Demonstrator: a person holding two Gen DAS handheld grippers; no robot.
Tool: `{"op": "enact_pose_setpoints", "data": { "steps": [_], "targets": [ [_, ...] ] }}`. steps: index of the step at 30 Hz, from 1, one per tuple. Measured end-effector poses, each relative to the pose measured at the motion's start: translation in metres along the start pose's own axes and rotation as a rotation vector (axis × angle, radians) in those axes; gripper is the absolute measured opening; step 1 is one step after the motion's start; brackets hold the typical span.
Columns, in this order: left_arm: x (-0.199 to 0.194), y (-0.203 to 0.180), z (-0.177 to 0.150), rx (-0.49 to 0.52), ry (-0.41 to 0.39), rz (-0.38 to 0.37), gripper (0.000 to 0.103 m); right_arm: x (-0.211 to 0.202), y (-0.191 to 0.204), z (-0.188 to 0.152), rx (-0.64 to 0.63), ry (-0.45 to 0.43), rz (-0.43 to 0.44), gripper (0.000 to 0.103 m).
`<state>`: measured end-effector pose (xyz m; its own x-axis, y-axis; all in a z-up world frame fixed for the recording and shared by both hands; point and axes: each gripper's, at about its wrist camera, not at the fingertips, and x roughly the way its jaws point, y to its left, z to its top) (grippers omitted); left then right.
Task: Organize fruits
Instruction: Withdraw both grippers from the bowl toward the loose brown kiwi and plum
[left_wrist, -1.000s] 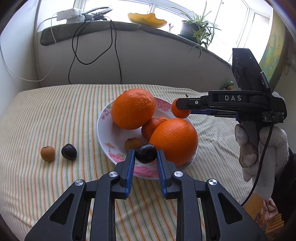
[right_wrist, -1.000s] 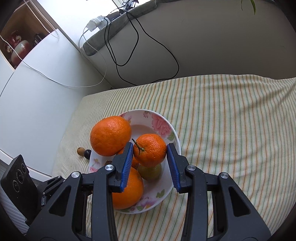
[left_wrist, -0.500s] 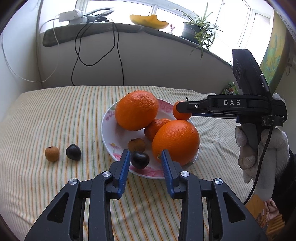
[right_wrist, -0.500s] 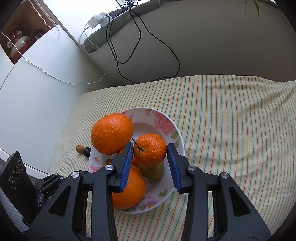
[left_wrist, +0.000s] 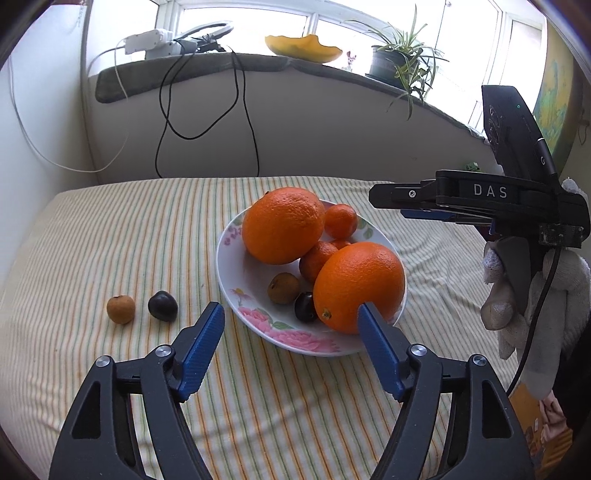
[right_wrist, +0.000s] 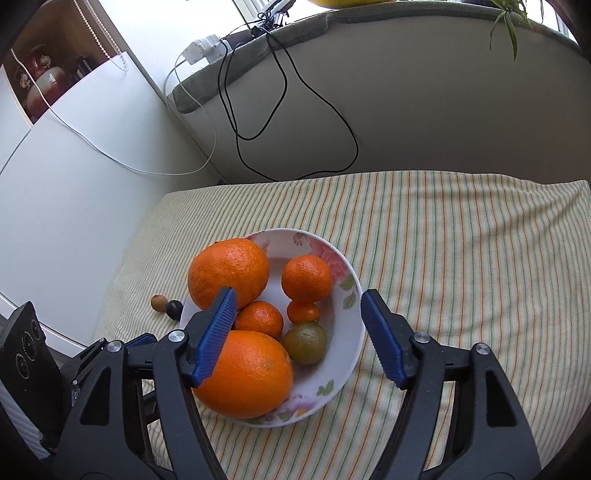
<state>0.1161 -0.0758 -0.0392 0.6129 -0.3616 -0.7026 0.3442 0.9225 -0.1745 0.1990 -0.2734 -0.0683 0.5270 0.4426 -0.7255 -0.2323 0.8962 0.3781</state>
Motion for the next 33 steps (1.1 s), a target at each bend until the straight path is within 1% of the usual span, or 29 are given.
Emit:
{"op": "enact_pose_setpoints", "data": {
  "steps": [2, 8, 13, 25, 33],
  "targets": [
    [-0.001, -0.001, 0.0, -0.002, -0.003, 0.008, 0.079, -0.003, 0.001, 0.001, -0.008, -0.006, -0.009, 0.073],
    [-0.005, 0.0, 0.0, 0.002, -0.01, 0.013, 0.079, -0.008, 0.002, 0.002, -0.027, -0.016, -0.029, 0.073],
    [-0.011, 0.002, -0.001, 0.008, -0.022, 0.014, 0.079, -0.013, 0.008, 0.001, -0.055, -0.024, -0.019, 0.073],
    [-0.028, 0.018, -0.003, 0.0, -0.052, 0.033, 0.079, -0.026, 0.055, -0.005, -0.216, -0.072, -0.025, 0.073],
    [-0.036, 0.033, -0.005, -0.014, -0.065, 0.049, 0.079, -0.026, 0.08, -0.01, -0.267, -0.077, -0.012, 0.073]
  ]
}}
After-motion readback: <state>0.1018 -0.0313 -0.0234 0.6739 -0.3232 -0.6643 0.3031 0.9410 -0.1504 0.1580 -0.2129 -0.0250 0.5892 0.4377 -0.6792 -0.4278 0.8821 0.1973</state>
